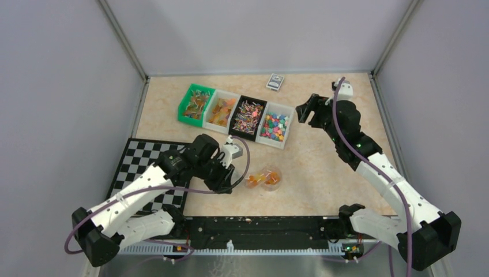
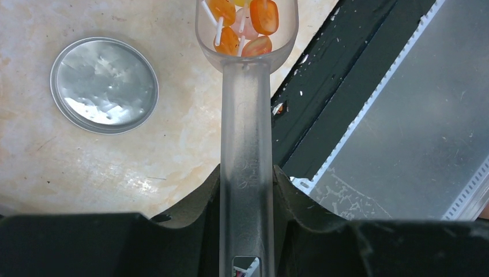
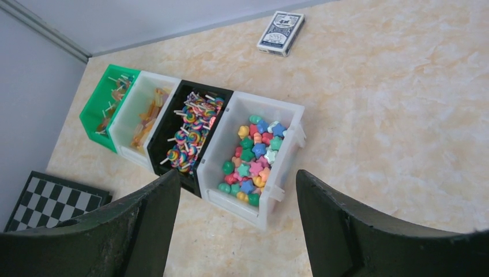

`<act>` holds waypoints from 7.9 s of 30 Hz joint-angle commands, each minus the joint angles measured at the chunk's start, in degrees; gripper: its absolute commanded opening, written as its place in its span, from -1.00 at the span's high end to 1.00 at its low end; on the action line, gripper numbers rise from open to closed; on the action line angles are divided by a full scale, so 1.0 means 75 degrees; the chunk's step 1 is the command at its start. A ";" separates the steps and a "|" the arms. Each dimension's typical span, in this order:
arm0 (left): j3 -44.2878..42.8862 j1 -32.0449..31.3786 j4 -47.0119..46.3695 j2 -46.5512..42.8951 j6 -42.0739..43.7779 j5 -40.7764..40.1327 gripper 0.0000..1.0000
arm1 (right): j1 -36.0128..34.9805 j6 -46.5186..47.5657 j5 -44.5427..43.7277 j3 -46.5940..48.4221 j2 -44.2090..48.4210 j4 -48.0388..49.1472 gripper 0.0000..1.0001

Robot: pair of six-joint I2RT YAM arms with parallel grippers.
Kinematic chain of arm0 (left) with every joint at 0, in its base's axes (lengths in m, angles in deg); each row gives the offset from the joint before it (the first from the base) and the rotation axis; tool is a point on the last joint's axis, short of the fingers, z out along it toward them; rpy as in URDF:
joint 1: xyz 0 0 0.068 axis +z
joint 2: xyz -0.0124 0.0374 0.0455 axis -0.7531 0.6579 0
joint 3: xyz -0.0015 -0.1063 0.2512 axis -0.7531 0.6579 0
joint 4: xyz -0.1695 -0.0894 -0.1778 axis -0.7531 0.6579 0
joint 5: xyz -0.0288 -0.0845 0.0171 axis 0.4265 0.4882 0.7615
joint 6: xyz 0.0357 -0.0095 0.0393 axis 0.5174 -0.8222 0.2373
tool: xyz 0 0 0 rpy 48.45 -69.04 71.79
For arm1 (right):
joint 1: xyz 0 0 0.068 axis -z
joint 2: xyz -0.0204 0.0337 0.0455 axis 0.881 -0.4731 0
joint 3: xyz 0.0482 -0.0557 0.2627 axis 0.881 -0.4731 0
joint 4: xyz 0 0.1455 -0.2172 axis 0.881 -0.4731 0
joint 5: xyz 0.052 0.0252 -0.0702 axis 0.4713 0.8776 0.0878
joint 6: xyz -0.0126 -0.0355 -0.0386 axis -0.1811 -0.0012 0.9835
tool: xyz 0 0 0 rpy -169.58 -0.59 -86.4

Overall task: Pack the candies
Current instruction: Place the fake candies in the packing bottle, then scoop the fake candies from the storage box, then place the fake candies in the packing bottle.

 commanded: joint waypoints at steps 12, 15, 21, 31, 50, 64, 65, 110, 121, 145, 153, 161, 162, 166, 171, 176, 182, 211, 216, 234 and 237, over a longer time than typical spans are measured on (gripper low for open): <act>-0.0591 -0.0043 -0.0232 0.0595 0.0208 0.0032 1.00 | 0.0029 0.0153 -0.0117 -0.0215 0.0145 0.0345 -0.45; -0.0651 -0.0042 -0.0226 0.0580 0.0201 0.0031 1.00 | 0.0026 0.0102 -0.0089 -0.0303 0.0151 0.0426 -0.45; -0.0814 -0.0049 -0.0022 0.0666 0.0184 0.0001 1.00 | 0.0027 0.0058 -0.0054 -0.0340 0.0127 0.0449 -0.45; -0.1091 -0.0087 0.0400 0.1012 0.0170 0.0021 1.00 | 0.0027 0.0044 -0.0093 -0.0359 0.0150 0.0472 -0.45; -0.1499 -0.0208 0.0716 0.1577 0.0272 0.0003 1.00 | 0.0028 0.0069 -0.0164 -0.0453 0.0227 0.0487 -0.45; -0.1764 -0.0224 0.0913 0.1794 0.0357 -0.0014 1.00 | 0.0027 -0.0012 -0.0095 -0.0571 0.0245 0.0534 -0.45; -0.1780 -0.0218 0.0932 0.1791 0.0358 -0.0017 1.00 | 0.0027 -0.0011 -0.0094 -0.0581 0.0244 0.0530 -0.45; -0.4788 0.5808 -0.1082 0.4429 0.0575 -0.2624 1.00 | 0.0028 -0.0619 0.2310 -0.2076 0.0238 0.0754 -0.10; -0.5164 0.5810 -0.0313 0.5764 0.1188 -0.2465 1.00 | 0.0027 -0.0600 0.2413 -0.2027 -0.0155 0.1037 -0.10; -0.4124 0.6033 -0.2382 0.6256 0.1417 -0.2392 1.00 | 0.0027 -0.0775 0.2380 -0.2117 -0.0517 0.1342 -0.09; -0.3344 0.6036 -0.2970 0.5693 0.1357 -0.2351 1.00 | 0.0027 -0.0797 0.2424 -0.2032 -0.0596 0.1364 -0.09; -0.2852 0.6038 -0.3217 0.4842 0.1176 -0.1995 1.00 | 0.0030 -0.0779 0.2448 -0.2010 -0.0567 0.1305 -0.09; -0.2799 0.6034 -0.3186 0.4704 0.1135 -0.1953 1.00 | 0.0028 -0.0720 0.2386 -0.1993 -0.0544 0.1273 -0.09; -0.2301 0.6040 -0.3528 0.3968 0.1085 -0.2016 1.00 | 0.0024 -0.0530 0.2220 -0.1900 -0.0533 0.1266 -0.09; -0.1786 0.6040 -0.3683 0.3317 0.1098 -0.2001 1.00 | 0.0023 -0.0242 0.2054 -0.1495 -0.0602 0.0815 -0.09; -0.1577 0.6037 -0.3646 0.2761 0.0962 -0.1861 1.00 | 0.0024 -0.0070 0.1888 -0.1325 -0.0448 0.0681 -0.10; -0.0744 0.6029 -0.4245 0.1399 0.1100 -0.1401 1.00 | 0.0027 -0.0023 0.1845 -0.1238 -0.0336 0.0574 -0.10; -0.0117 0.4183 -0.3359 -0.0914 0.0617 -0.0115 1.00 | 0.0021 0.0167 0.1360 -0.1207 0.0049 -0.0118 -0.10; -0.0431 0.2747 -0.2624 -0.0979 0.0571 -0.0472 1.00 | 0.0027 -0.0073 0.1485 -0.1340 0.0080 0.0023 -0.10; -0.0746 0.1330 -0.1009 -0.0735 0.2559 0.0036 1.00 | 0.0028 0.0157 0.1150 -0.1314 0.0255 -0.0094 -0.10; -0.0718 0.1341 -0.0992 -0.0715 0.3023 -0.0204 1.00 | 0.0027 0.0218 0.1117 -0.1314 0.0305 -0.0109 -0.10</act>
